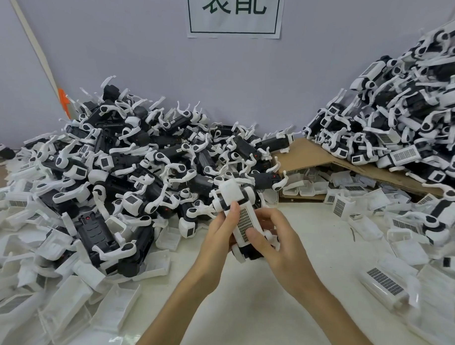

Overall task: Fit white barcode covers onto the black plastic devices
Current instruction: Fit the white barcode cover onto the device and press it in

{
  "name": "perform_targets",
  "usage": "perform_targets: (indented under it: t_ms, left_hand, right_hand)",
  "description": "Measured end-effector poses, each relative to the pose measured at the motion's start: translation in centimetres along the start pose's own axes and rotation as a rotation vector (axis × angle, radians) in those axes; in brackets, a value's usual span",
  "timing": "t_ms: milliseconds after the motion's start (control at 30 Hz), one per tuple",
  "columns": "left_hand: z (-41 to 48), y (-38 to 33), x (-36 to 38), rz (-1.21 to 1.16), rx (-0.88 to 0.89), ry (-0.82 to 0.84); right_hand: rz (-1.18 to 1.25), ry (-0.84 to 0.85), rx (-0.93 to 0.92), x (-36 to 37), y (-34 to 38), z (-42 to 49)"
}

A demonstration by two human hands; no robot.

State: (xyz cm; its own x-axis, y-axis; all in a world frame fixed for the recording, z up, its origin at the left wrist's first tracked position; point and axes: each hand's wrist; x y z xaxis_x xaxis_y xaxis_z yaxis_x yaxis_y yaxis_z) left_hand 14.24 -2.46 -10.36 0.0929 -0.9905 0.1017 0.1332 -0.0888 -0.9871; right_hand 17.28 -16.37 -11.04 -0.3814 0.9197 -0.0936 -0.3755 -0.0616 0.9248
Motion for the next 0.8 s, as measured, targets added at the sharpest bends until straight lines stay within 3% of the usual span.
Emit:
perform_targets:
  t_ms: [233,600,800]
  left_hand:
    - [-0.1,0.1,-0.2,-0.019,0.03,0.014]
    - [0.1,0.4,0.1,0.012,0.057,0.014]
    - [-0.4,-0.1,0.4,0.154,0.09,0.141]
  right_hand:
    - [0.041,0.072,-0.04,0.4,0.1,-0.3]
    - [-0.109,-0.042,-0.128,0.3,0.9,-0.1]
    - [-0.071,-0.179,-0.18,-1.4,1.0,0.1]
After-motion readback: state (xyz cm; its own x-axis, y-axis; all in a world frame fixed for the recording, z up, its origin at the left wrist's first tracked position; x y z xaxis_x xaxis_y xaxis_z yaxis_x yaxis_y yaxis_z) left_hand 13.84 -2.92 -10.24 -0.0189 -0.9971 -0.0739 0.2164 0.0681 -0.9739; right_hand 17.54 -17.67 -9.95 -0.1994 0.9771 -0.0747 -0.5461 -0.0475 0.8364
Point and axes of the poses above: each hand's wrist, its own z-axis towards the middle knuckle, its own x-axis out of the palm, y = z × x, and after that the axes turned 7 degrees about z, right-handed
